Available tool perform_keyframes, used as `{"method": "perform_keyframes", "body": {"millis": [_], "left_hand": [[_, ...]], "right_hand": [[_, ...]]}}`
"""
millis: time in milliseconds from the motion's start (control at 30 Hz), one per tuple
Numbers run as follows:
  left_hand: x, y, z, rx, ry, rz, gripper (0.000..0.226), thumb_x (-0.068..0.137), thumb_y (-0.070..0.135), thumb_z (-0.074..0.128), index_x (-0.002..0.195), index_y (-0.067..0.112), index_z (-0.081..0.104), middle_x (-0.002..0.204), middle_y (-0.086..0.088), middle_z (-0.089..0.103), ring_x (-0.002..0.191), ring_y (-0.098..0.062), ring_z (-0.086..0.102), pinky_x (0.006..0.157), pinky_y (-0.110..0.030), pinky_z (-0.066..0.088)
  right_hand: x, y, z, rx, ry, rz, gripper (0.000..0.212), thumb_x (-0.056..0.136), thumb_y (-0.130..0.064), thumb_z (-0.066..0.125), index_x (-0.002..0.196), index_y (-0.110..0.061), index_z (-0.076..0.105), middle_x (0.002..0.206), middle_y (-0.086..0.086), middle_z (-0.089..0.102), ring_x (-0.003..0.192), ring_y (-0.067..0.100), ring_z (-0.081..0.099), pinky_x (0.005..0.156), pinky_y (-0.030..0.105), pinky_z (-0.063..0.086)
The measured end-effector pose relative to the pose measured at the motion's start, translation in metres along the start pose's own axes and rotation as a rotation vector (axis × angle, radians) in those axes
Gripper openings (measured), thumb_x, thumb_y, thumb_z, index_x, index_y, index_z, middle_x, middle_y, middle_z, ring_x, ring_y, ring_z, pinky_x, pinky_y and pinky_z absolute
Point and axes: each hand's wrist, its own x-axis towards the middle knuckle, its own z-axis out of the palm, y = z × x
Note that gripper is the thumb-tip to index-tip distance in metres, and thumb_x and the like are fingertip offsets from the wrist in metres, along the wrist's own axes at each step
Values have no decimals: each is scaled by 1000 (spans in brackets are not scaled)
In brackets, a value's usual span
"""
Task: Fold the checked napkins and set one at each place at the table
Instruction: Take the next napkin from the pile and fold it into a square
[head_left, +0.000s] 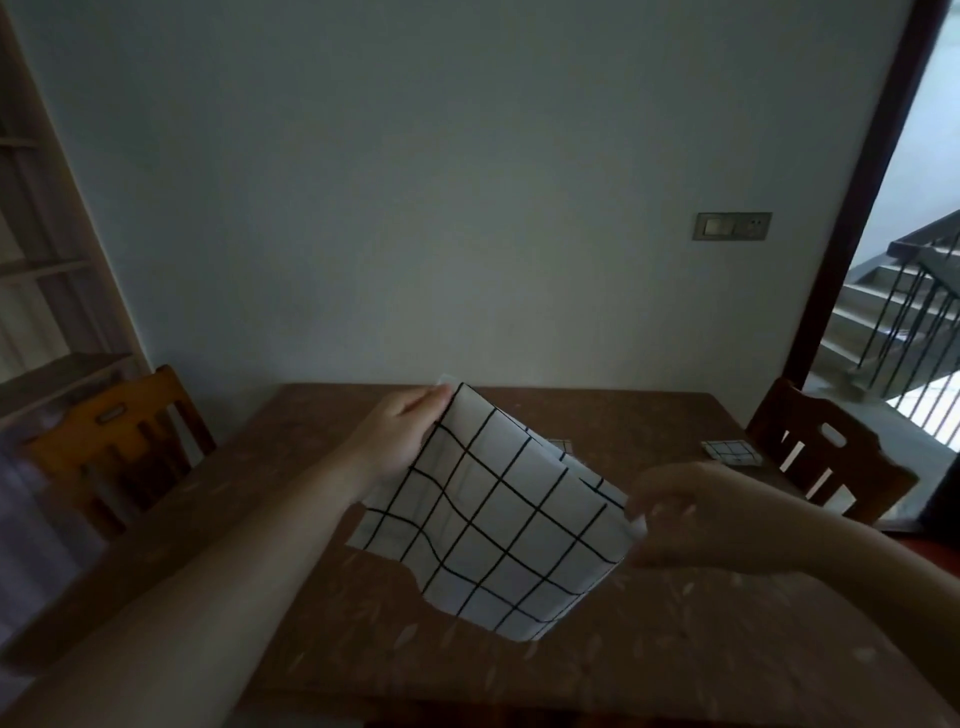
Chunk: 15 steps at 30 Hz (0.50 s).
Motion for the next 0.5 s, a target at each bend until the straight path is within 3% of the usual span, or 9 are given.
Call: {"method": "perform_keyframes", "body": {"millis": [100,167,233,267,333,367,467,500], "left_hand": [[-3,8,7,-108,27,-32,28,104,31,40,92,33,65,82,28,70,78,17,61,70,-5,45],[-2,8,6,-117,48,-29,21,104,34,39,109,35,59,94,30,60,83,18,54,69,-2,39],[0,6,0,-124,71,-52,22,103,35,41,110,35,61,96,29,58,88,16,54,74,-3,39],[0,3,-3,-108,75,-68,23,101,39,43,111,35,63,98,28,60,95,13,56,82,-6,40],[2,-3,-6,-63,58,-97,44,92,56,47,124,29,63,116,20,63,117,-2,54,103,-24,39],[2,-4,-5,-79,69,-112,50,89,60,49,126,29,62,120,18,61,119,-5,52,107,-30,37],[1,-6,-1,-174,103,-87,13,96,46,51,101,39,61,97,26,58,101,2,54,101,-28,36],[2,-4,3,-194,110,-72,11,98,42,51,93,40,61,92,28,61,100,3,58,101,-28,39]], "right_hand": [[6,-6,-1,-19,44,-104,21,74,-46,76,89,-45,61,102,-23,57,91,-9,55,73,10,46],[9,-2,-2,27,74,-130,14,78,-42,75,82,-47,63,96,-18,63,90,-7,59,73,14,50],[8,4,-7,149,138,-121,5,79,-47,71,75,-48,68,89,-10,68,80,2,65,70,28,55],[6,5,-10,224,175,-117,11,80,-51,66,71,-46,69,86,-5,69,75,7,66,68,34,55],[6,7,-16,329,266,-112,26,80,-51,62,67,-31,73,86,3,71,73,16,68,68,42,55],[6,6,-19,364,312,-110,30,78,-49,63,66,-23,73,82,6,71,71,18,68,66,40,55],[9,4,-27,447,481,-58,27,75,-38,73,62,-15,71,63,7,67,55,16,63,57,23,51],[10,3,-28,461,537,-26,21,76,-30,76,63,-15,71,60,5,67,51,14,62,54,19,49]]}}
